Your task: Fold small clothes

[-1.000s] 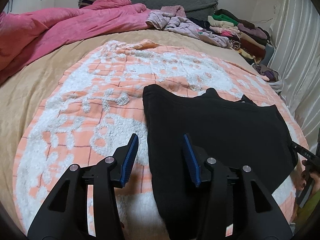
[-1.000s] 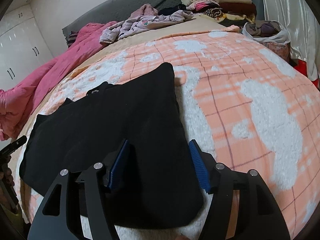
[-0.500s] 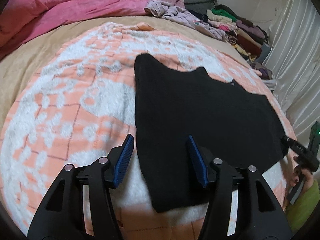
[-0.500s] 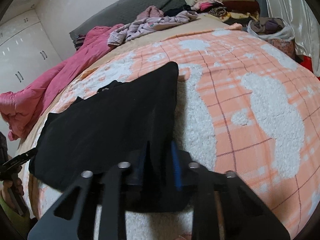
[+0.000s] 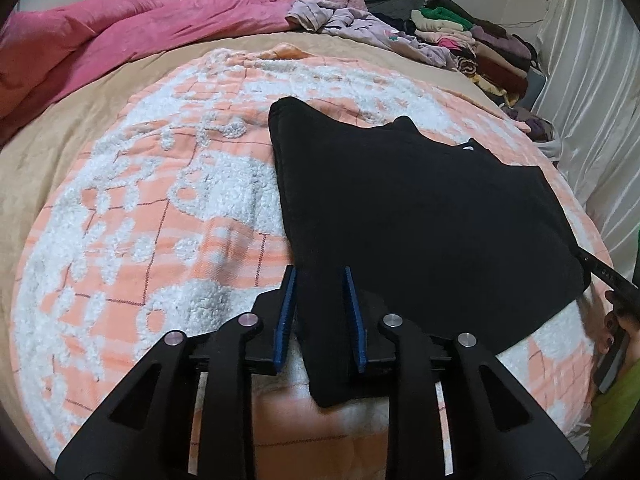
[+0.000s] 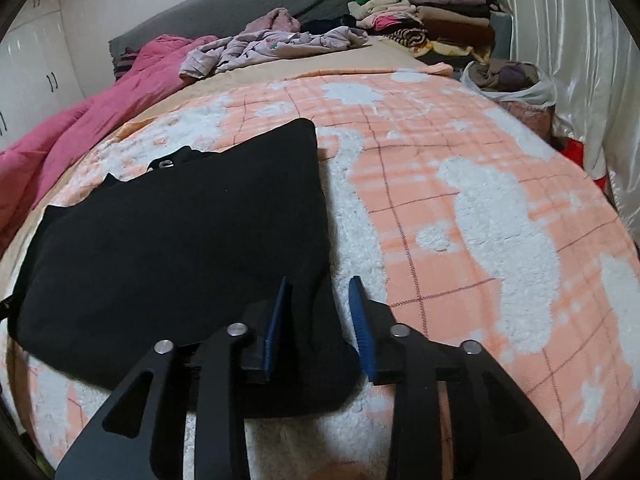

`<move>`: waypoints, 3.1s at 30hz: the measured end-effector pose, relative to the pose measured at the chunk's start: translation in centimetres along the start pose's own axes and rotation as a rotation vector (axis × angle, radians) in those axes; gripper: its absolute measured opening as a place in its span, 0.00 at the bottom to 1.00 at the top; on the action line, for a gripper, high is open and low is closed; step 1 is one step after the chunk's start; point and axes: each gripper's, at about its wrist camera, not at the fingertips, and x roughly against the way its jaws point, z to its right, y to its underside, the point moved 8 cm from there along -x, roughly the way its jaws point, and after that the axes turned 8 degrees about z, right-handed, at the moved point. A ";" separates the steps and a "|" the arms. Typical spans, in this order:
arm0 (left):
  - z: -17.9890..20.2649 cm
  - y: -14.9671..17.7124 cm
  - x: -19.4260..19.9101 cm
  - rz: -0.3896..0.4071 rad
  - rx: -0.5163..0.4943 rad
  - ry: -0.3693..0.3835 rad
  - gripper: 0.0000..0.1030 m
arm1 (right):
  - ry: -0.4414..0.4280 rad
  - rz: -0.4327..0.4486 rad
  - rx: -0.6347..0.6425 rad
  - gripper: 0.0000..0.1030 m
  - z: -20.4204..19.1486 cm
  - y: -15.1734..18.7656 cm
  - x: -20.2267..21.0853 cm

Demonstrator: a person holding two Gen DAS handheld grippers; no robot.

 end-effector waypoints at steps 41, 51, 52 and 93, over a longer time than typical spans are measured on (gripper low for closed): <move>-2.0 -2.7 4.4 0.063 0.025 -0.047 0.63 | -0.225 0.099 0.192 0.93 -14.5 -1.2 7.3; -3.8 -3.5 4.5 0.079 0.036 -0.105 0.72 | -0.318 0.078 0.304 0.93 -20.6 0.6 7.1; -3.9 -3.6 4.4 0.080 0.039 -0.105 0.76 | -0.331 0.070 0.321 0.93 -21.4 1.0 7.0; -0.8 -4.9 -5.6 -0.163 0.203 0.065 0.82 | -0.329 0.251 0.706 0.16 -31.2 4.3 4.4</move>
